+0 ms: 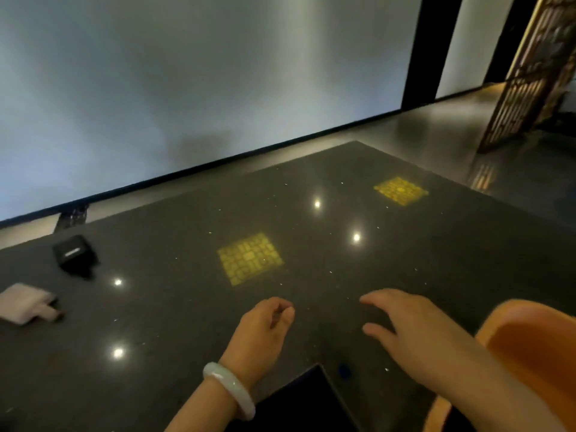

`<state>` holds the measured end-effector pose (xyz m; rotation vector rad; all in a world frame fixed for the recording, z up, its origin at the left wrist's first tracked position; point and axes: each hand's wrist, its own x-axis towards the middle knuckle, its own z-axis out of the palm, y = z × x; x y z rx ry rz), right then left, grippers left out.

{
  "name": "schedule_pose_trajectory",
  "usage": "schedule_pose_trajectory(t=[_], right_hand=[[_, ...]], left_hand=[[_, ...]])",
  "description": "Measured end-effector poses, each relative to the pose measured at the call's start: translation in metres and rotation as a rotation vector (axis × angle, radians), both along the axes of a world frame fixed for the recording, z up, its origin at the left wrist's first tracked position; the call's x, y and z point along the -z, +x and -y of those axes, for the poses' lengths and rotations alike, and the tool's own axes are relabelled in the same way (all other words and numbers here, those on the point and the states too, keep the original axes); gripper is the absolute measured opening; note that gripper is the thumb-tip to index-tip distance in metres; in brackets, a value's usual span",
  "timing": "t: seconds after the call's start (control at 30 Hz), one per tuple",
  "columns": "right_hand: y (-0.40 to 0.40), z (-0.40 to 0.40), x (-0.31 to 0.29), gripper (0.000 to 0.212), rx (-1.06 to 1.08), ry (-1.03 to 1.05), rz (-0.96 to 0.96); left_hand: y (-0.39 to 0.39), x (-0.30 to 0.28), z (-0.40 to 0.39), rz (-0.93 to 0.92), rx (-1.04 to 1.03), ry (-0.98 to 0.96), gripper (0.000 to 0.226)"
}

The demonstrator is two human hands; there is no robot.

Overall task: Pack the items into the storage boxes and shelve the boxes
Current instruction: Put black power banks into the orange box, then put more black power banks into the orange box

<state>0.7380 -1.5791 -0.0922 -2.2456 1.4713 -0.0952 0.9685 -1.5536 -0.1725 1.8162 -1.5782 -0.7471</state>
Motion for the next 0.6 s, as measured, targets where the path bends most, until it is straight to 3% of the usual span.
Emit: schedule_pose_trajectory(t=[0.13, 0.27, 0.6], right_hand=[[0.061, 0.011, 0.006, 0.046, -0.052, -0.051, -0.038], [0.133, 0.02, 0.011, 0.043, -0.165, -0.068, -0.073], [0.323, 0.026, 0.034, 0.042, -0.439, -0.005, -0.151]], left_hand=[[0.048, -0.006, -0.012, 0.082, -0.077, -0.038, 0.019], [0.107, -0.005, -0.033, 0.327, -0.141, -0.015, 0.031], [0.256, 0.007, -0.09, 0.542, -0.342, 0.252, 0.036]])
